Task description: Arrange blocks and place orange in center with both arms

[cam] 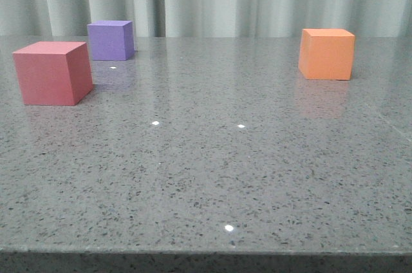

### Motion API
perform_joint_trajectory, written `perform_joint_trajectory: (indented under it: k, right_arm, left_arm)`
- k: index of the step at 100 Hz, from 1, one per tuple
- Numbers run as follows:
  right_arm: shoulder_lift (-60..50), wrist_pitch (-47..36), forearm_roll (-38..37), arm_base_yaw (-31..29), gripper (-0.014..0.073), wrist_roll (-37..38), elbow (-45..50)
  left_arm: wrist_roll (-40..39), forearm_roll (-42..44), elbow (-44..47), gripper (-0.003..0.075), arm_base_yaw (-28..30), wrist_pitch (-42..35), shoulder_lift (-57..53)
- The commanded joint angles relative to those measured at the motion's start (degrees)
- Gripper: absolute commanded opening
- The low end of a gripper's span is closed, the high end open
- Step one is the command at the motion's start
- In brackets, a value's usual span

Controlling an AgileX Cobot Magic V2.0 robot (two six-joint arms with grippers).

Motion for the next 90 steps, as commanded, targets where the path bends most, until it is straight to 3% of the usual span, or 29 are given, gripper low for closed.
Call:
perform_joint_trajectory:
  k: [1, 23, 35, 55, 90]
  right_arm:
    - [-1.20, -4.50, 0.00, -0.32, -0.0069, -0.55, -1.13]
    - [-1.20, -7.12, 0.00, -0.32, -0.0069, -0.55, -1.60]
    - [-1.06, -3.80, 0.00, -0.32, -0.0069, -0.55, -5.46]
    - [4.84, 9.44, 0.00, -0.32, -0.0069, -0.55, -18.57]
    - [29.05, 36.87, 0.57, -0.32, -0.0069, -0.55, -46.18]
  left_arm:
    - [-0.03, 0.06, 2.37, -0.0020, 0.10, -4.70, -2.09]
    - [-0.03, 0.06, 2.37, -0.0020, 0.10, -4.70, -2.09]
    - [-0.03, 0.06, 2.37, -0.0020, 0.10, -4.70, -2.09]
    - [-0.03, 0.06, 2.37, -0.0020, 0.10, -4.70, -2.09]
    - [-0.03, 0.06, 2.37, -0.0020, 0.10, -4.70, -2.09]
